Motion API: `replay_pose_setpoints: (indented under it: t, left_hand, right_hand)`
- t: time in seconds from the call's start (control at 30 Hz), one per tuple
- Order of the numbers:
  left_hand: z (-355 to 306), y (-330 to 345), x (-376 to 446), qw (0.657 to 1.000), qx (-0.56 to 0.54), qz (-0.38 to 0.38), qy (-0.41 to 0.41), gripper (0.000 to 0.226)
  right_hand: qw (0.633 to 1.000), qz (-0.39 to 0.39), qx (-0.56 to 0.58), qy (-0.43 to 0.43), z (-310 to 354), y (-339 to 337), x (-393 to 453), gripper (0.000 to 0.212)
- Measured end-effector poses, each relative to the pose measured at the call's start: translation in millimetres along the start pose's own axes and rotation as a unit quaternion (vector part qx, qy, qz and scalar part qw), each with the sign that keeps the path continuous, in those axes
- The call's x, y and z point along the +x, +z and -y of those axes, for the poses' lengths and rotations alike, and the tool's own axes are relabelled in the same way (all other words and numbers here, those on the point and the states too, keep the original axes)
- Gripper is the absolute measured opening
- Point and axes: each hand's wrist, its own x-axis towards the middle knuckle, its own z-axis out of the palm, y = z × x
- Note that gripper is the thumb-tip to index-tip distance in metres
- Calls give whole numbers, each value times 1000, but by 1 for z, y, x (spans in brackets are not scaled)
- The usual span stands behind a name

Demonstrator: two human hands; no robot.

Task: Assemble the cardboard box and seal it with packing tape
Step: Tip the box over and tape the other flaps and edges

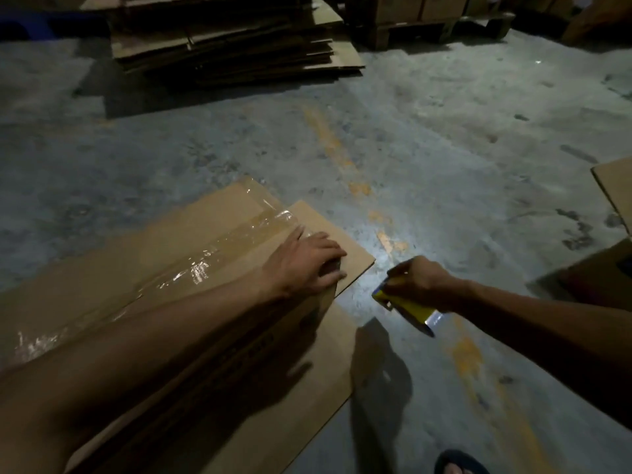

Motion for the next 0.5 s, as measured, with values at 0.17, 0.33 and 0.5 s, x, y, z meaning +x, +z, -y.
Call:
replay_pose_setpoints:
  t: [0.17,0.33,0.5]
  left_hand:
    - [-14,13,10,995,-11,-55,-79,31]
    - [-28,12,36,981,23,-9,-191,44]
    - [-37,12,35,975,73,30,-206,46]
  right_hand:
    - [999,-40,6,2,11,-14,14,44]
    - [999,-43,10,3,19,-18,20,48]
    - [997,-63,33,-10,29,-28,22,48]
